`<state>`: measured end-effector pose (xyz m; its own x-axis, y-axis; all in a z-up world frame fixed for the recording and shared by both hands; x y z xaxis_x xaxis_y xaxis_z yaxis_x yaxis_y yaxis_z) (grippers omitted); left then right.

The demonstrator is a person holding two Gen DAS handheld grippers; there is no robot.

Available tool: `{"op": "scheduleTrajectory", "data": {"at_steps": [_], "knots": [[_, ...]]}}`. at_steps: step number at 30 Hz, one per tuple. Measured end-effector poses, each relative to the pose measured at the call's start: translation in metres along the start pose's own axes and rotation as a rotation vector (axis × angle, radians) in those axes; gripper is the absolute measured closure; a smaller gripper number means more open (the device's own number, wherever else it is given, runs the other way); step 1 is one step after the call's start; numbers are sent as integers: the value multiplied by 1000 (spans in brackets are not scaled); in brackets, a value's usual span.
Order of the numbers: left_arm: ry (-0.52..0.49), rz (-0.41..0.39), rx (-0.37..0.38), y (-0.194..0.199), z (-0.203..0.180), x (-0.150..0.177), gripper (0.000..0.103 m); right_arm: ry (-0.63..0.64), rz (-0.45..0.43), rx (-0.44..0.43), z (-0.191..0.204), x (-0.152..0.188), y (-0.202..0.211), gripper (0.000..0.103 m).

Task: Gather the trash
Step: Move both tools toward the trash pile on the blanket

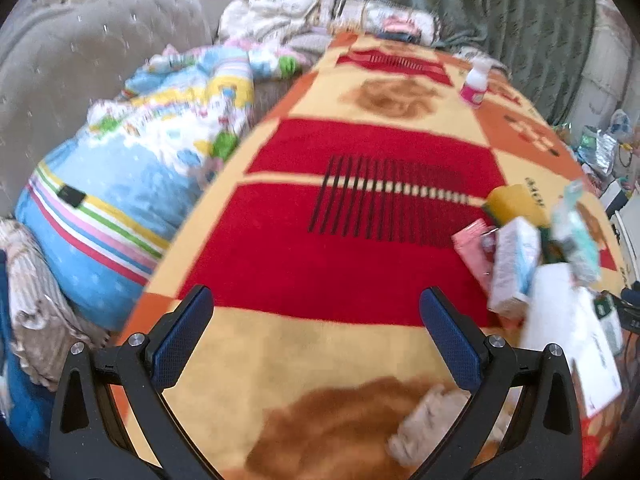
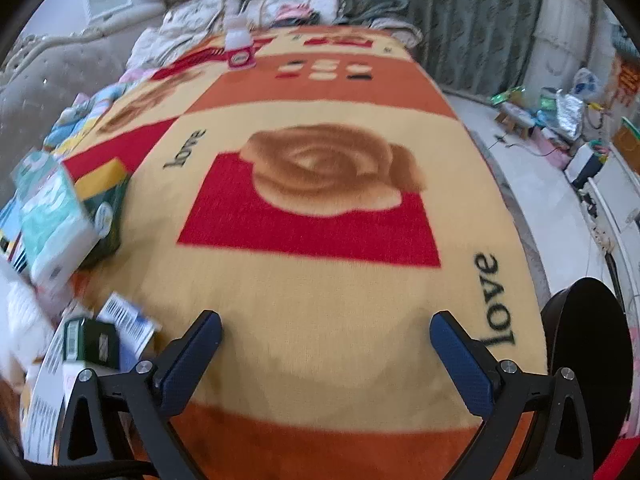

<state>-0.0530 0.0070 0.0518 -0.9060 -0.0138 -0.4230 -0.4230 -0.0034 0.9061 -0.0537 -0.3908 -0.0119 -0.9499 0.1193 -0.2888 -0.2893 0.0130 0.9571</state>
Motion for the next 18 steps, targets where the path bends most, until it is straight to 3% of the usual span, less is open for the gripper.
{"op": "scheduleTrajectory", "data": {"at_steps": [2, 7, 18], "knots": [[-15, -31, 7, 19, -2, 6, 1, -19, -3, 11, -2, 5, 5, 1], [-40, -80, 45, 56, -15, 20, 0, -54, -137, 39, -6, 31, 52, 1], [-108, -212, 142, 103, -74, 45, 0, -31, -354, -7, 28, 63, 135, 1]]}}
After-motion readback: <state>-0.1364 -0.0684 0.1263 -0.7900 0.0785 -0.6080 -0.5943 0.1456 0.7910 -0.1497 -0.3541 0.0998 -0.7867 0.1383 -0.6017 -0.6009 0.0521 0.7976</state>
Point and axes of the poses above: each gripper's, at about its wrist camera, not at the fingertips, and y roughly against the way its jaws point, z to its left, x to its underside, the point moved 1 cm from there along -y, roughly the way its jaws point, and after that the axes turned 15 degrees about z, right-handed, at the moved point
